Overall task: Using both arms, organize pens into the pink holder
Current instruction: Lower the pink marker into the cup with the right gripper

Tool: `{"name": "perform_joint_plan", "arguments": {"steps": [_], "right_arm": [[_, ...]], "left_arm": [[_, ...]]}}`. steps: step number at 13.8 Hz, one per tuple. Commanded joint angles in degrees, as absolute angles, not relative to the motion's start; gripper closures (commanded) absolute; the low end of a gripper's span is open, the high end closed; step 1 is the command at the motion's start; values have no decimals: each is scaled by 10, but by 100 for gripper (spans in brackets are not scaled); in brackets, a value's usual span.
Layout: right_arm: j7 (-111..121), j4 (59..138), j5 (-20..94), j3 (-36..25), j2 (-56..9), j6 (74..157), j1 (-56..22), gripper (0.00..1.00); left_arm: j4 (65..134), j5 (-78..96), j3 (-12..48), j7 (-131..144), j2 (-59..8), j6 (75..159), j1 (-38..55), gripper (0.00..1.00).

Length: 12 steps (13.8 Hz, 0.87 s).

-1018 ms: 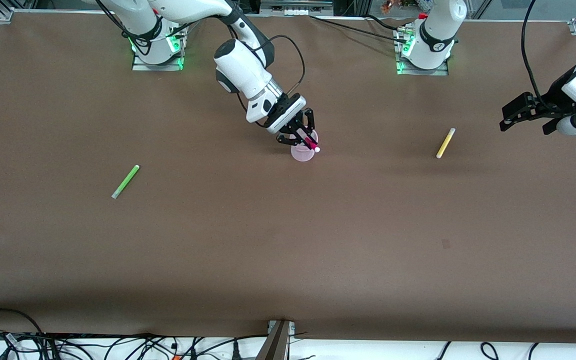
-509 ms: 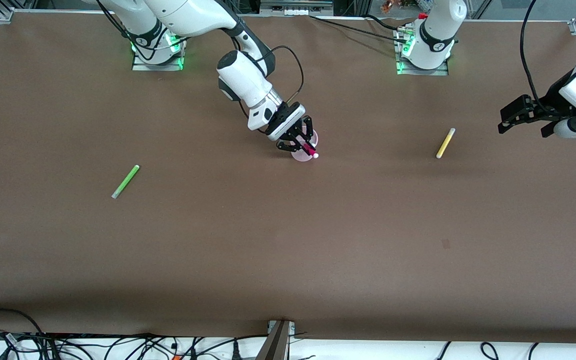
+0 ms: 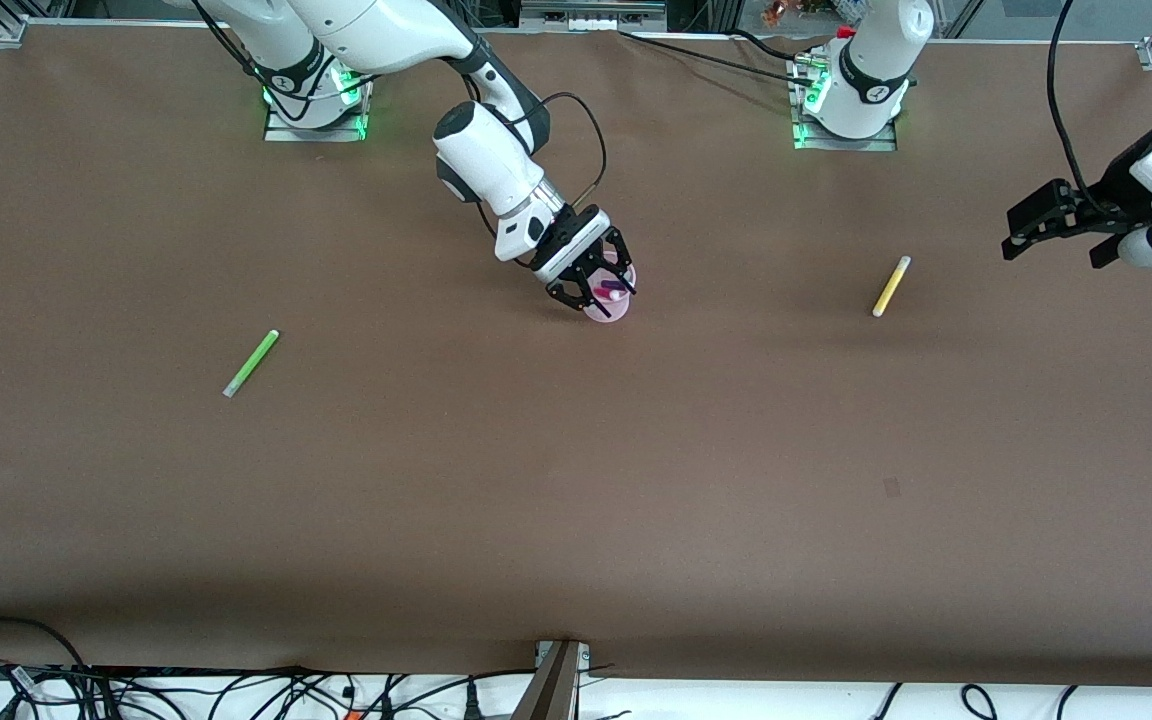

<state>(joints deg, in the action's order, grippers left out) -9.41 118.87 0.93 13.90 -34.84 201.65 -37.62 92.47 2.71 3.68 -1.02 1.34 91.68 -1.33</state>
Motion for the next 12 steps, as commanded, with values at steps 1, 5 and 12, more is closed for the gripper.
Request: {"name": "perform_joint_plan", "arguments": {"steps": [1,5,12], "right_arm": [[-90,1193,5,133,-329,2021,-383,21],[-91,1188,11,130,-301,1991,-378,0],[-94,1150,14,80,-179,1708,-374,0]], "left_arm": [[903,33,57,-14,1,881,-14,0],[898,35,54,-15,-11,872,-21,0],[865,33,51,-13,-36,873,-22,0]]}}
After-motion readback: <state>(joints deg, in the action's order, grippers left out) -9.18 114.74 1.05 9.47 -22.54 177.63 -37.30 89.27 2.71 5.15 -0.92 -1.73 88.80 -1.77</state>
